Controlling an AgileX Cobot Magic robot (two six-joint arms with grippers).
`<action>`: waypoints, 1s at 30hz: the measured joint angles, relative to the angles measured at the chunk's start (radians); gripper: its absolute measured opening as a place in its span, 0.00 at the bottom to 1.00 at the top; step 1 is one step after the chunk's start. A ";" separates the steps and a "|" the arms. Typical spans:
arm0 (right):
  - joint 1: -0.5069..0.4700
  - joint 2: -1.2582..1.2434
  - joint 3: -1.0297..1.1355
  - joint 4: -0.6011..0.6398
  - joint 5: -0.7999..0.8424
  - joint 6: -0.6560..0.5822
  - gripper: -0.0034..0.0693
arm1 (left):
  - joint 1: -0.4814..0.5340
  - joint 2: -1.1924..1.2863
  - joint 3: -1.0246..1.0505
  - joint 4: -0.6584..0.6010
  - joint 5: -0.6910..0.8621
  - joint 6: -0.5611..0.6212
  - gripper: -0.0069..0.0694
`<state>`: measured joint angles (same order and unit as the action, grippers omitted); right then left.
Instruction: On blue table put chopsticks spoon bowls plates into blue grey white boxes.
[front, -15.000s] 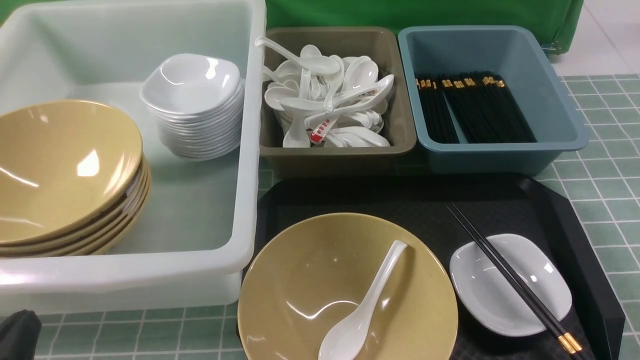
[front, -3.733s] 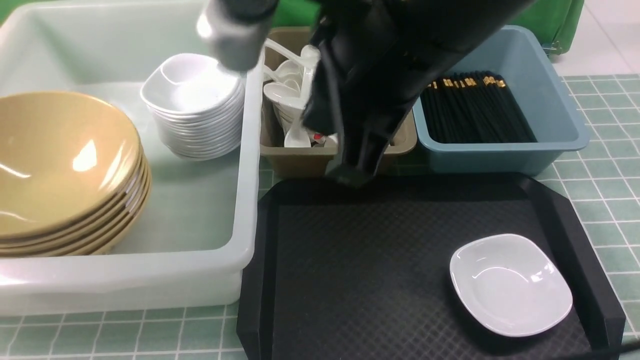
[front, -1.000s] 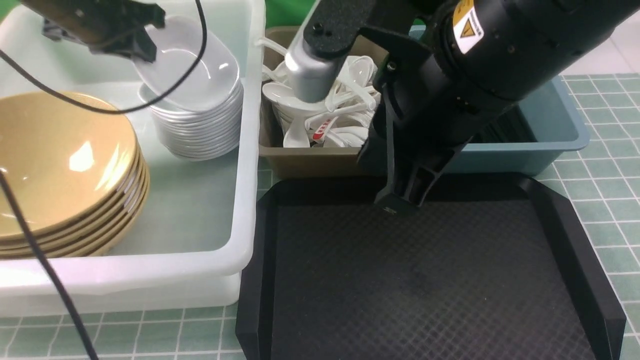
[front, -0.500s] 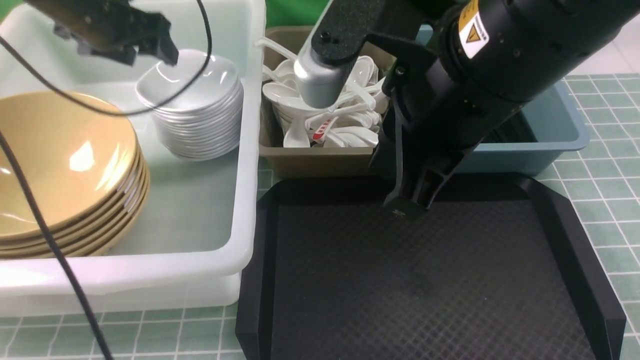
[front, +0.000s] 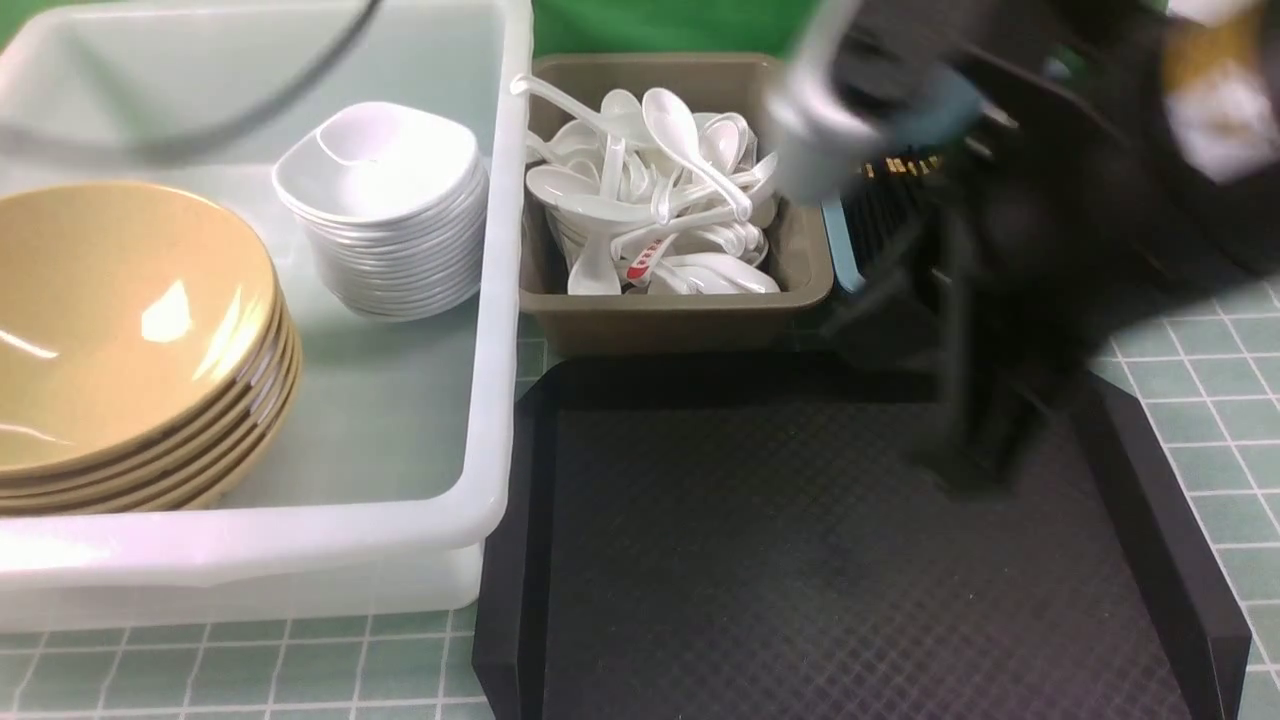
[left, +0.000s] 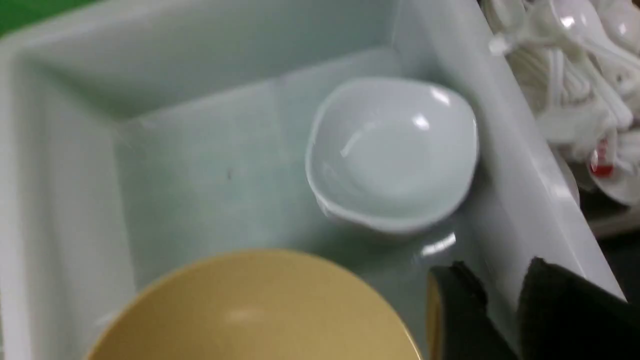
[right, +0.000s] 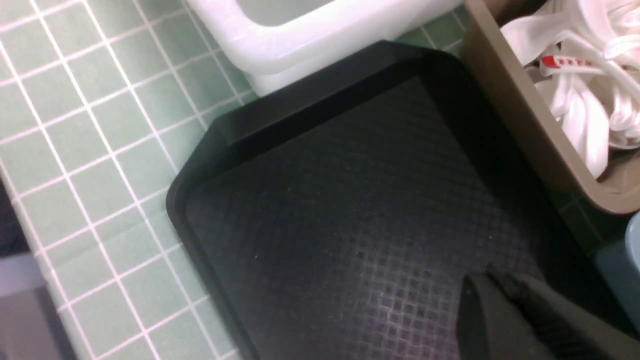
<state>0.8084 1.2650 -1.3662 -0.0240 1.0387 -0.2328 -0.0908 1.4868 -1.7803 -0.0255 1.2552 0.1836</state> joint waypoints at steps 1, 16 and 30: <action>0.000 -0.036 0.049 0.000 -0.036 0.004 0.13 | -0.005 -0.047 0.075 -0.004 0.000 0.000 0.14; 0.000 -0.519 0.575 0.004 -0.522 0.085 0.14 | -0.009 -0.885 1.053 -0.135 -0.384 0.001 0.07; 0.000 -0.654 0.697 0.009 -0.676 0.163 0.16 | -0.009 -1.232 1.261 -0.118 -0.534 0.018 0.07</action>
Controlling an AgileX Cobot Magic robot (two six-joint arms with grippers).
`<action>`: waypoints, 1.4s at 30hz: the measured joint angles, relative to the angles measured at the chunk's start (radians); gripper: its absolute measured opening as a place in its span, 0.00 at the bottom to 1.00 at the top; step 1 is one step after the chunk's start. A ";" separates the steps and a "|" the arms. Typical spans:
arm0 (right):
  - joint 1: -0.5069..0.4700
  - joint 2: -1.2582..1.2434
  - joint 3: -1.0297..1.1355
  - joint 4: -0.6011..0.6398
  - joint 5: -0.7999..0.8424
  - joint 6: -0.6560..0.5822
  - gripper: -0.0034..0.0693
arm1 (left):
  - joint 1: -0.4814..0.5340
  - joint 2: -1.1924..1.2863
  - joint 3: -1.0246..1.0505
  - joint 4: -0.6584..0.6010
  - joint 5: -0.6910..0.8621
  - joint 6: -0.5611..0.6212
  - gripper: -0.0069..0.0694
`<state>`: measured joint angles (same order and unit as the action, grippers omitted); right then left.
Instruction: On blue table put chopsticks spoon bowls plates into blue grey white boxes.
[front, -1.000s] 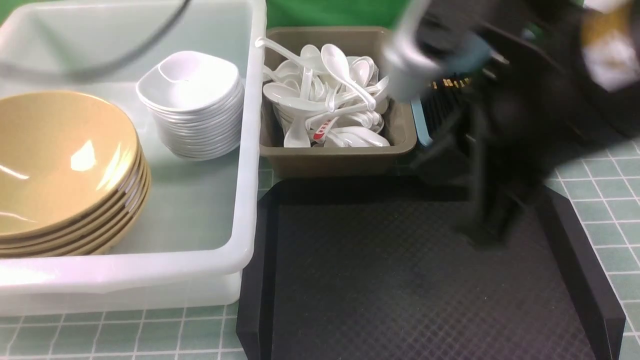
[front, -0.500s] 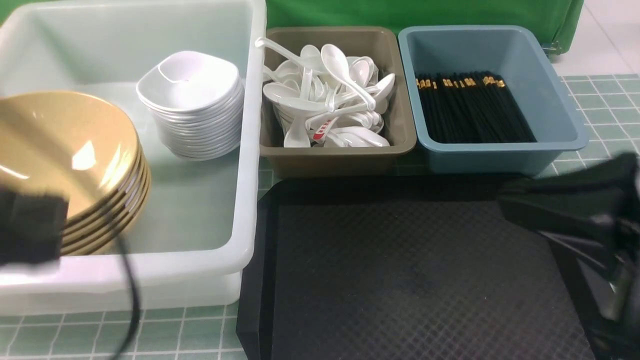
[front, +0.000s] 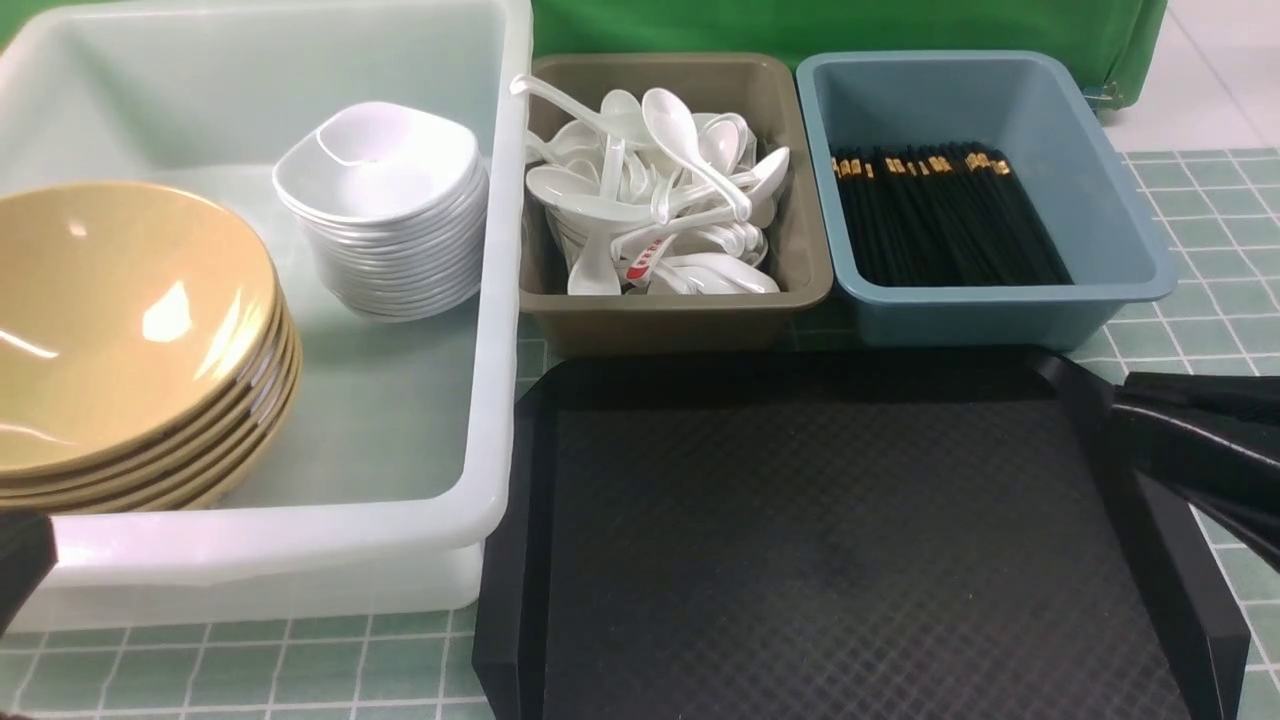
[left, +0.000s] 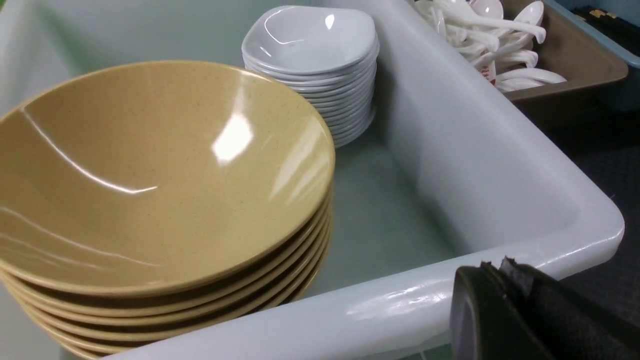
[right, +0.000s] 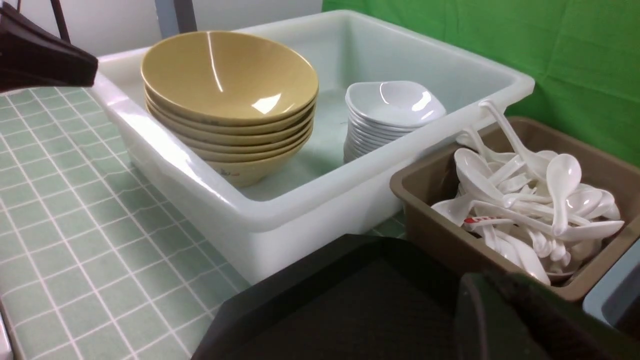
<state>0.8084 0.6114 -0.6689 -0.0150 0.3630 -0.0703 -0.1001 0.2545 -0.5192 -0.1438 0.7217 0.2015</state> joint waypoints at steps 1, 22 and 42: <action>0.000 0.000 0.005 0.000 0.000 0.000 0.16 | 0.000 0.000 0.000 0.001 0.000 0.000 0.07; -0.061 -0.075 0.094 -0.078 -0.054 0.045 0.18 | 0.000 0.000 0.001 0.002 0.004 0.001 0.07; -0.859 -0.620 0.694 -0.088 -0.118 0.171 0.10 | 0.000 0.000 0.001 0.001 0.007 0.001 0.07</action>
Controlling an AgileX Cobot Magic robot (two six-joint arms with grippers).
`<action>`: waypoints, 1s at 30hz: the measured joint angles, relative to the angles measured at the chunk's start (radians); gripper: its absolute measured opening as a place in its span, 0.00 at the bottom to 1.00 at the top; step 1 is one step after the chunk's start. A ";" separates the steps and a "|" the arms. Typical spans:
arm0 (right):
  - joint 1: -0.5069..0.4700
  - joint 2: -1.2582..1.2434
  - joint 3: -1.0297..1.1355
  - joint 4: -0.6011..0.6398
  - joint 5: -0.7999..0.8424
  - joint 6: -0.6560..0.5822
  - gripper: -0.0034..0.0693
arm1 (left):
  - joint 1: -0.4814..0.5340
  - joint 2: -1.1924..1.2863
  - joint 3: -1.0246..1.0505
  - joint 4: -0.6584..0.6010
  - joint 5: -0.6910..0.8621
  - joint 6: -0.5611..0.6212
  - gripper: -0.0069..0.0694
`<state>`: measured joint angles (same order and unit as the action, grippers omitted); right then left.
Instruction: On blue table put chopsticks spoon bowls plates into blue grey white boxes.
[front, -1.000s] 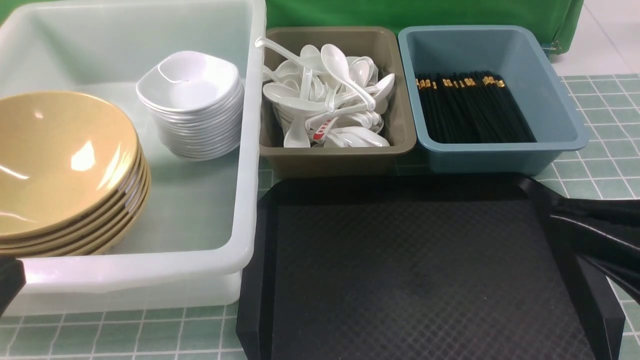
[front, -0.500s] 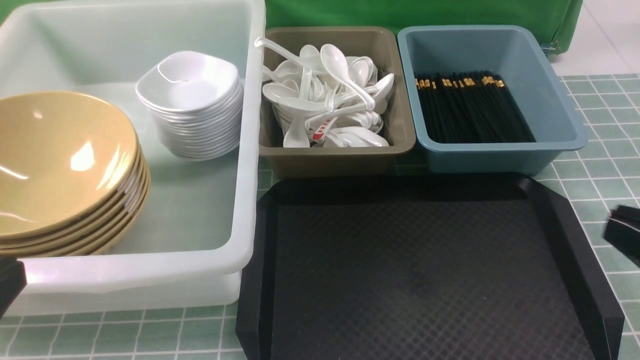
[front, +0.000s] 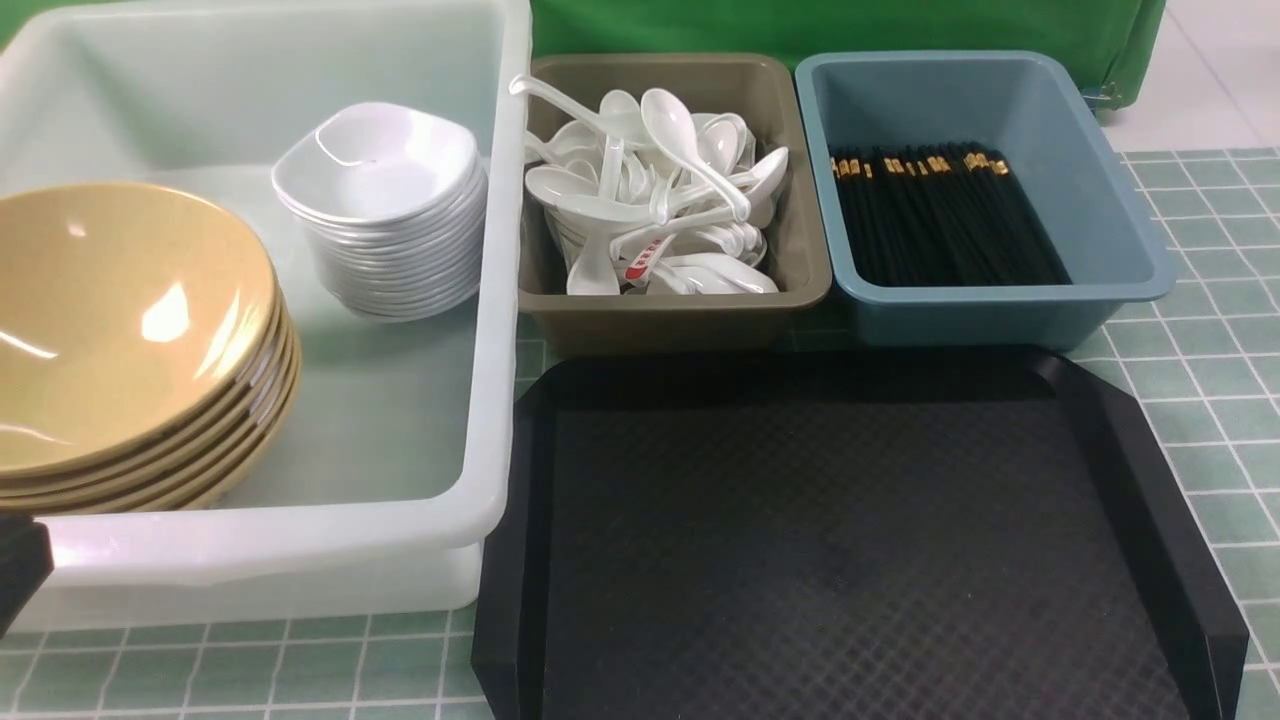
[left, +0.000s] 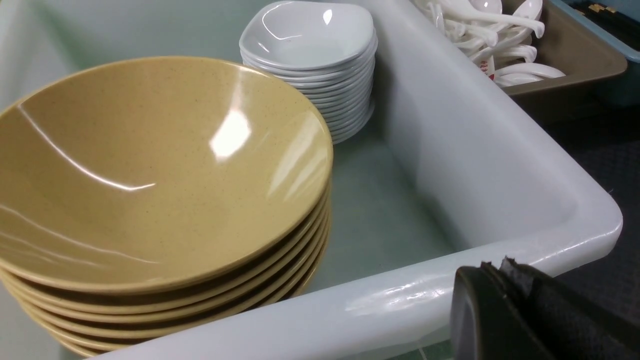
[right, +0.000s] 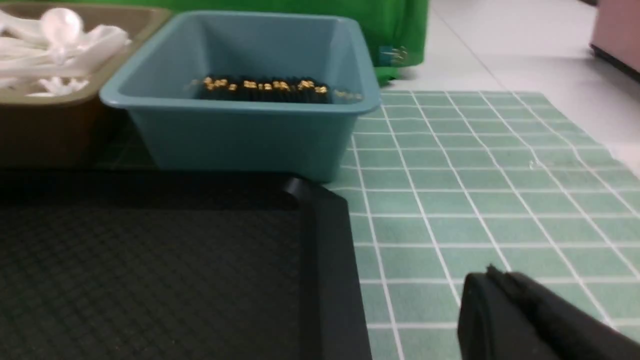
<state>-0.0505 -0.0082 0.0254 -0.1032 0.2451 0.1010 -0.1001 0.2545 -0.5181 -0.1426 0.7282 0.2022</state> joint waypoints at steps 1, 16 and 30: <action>-0.001 -0.003 0.000 0.000 0.014 0.005 0.10 | 0.000 0.000 0.000 0.000 0.001 0.000 0.07; -0.002 -0.003 0.001 0.001 0.066 0.008 0.10 | 0.000 -0.002 0.001 0.000 0.002 0.000 0.07; -0.004 -0.003 0.001 0.001 0.067 0.008 0.10 | 0.000 -0.002 0.007 -0.001 0.002 0.001 0.07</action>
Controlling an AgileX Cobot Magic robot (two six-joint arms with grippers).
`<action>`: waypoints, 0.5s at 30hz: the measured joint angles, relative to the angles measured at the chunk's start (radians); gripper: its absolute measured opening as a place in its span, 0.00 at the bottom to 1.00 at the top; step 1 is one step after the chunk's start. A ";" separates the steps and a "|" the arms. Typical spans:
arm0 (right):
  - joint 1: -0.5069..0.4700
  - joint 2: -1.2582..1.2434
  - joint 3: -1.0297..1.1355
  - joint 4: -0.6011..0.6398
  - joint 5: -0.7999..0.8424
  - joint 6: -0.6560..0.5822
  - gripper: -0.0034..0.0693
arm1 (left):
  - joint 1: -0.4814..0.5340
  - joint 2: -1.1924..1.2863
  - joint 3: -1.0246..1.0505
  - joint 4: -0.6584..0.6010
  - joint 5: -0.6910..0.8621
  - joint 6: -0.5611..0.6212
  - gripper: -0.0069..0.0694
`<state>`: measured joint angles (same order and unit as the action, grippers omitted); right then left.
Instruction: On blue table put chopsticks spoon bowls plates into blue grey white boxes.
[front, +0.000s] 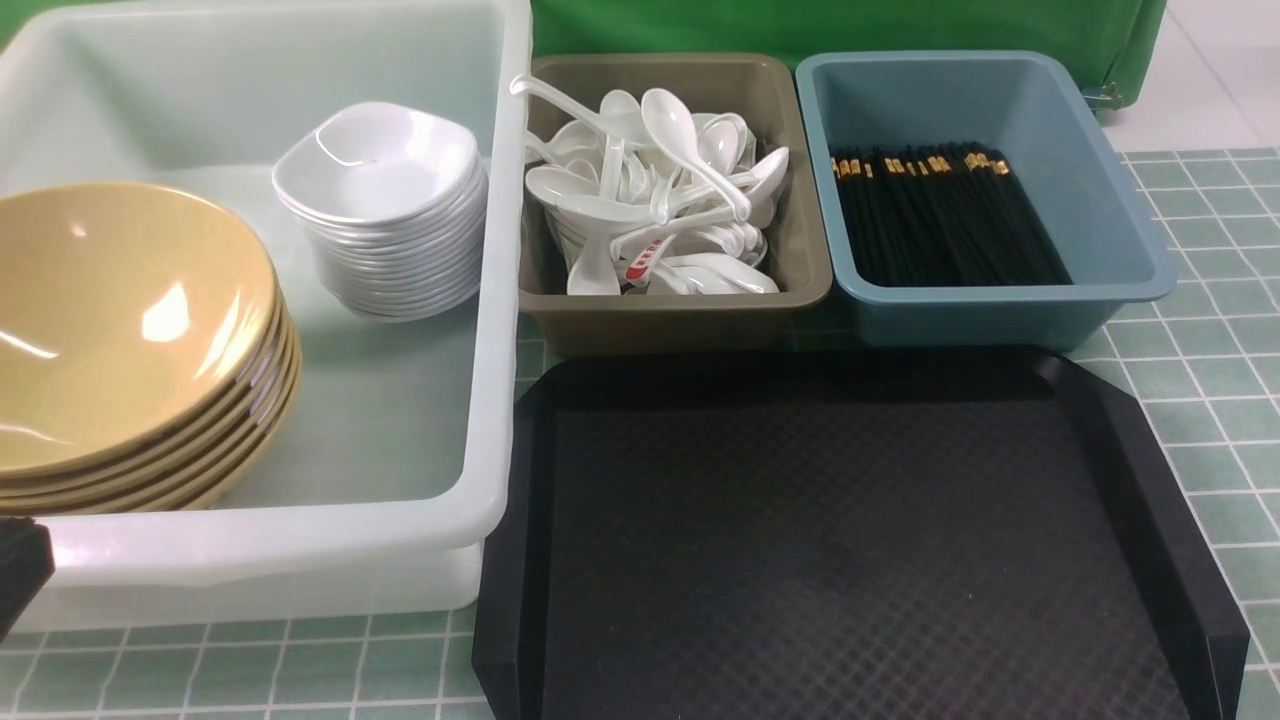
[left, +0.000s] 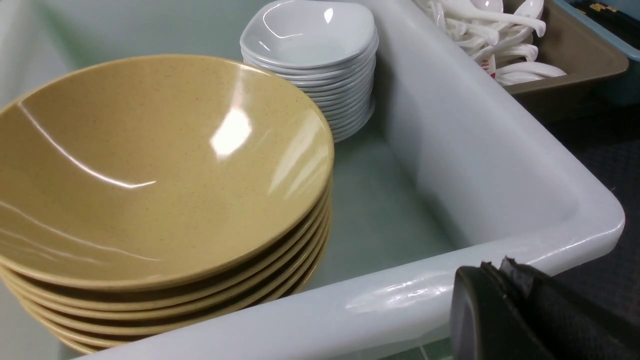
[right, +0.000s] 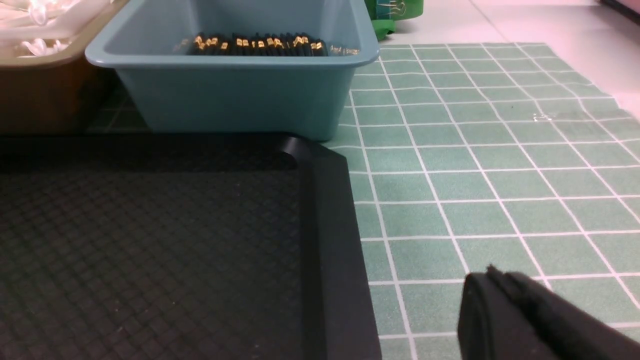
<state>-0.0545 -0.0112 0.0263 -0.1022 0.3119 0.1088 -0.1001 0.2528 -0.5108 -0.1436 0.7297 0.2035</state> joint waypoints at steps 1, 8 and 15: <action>0.000 0.000 0.000 0.000 0.000 0.000 0.11 | 0.000 0.000 0.005 -0.002 0.000 0.000 0.07; 0.000 0.000 0.000 0.000 0.000 0.000 0.11 | 0.012 -0.030 0.183 0.013 -0.395 -0.024 0.07; -0.001 0.000 0.000 0.000 0.000 0.000 0.11 | 0.120 -0.217 0.506 0.050 -0.711 -0.146 0.07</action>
<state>-0.0556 -0.0112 0.0263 -0.1022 0.3119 0.1088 0.0195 0.0355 -0.0044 -0.0934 0.0184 0.0573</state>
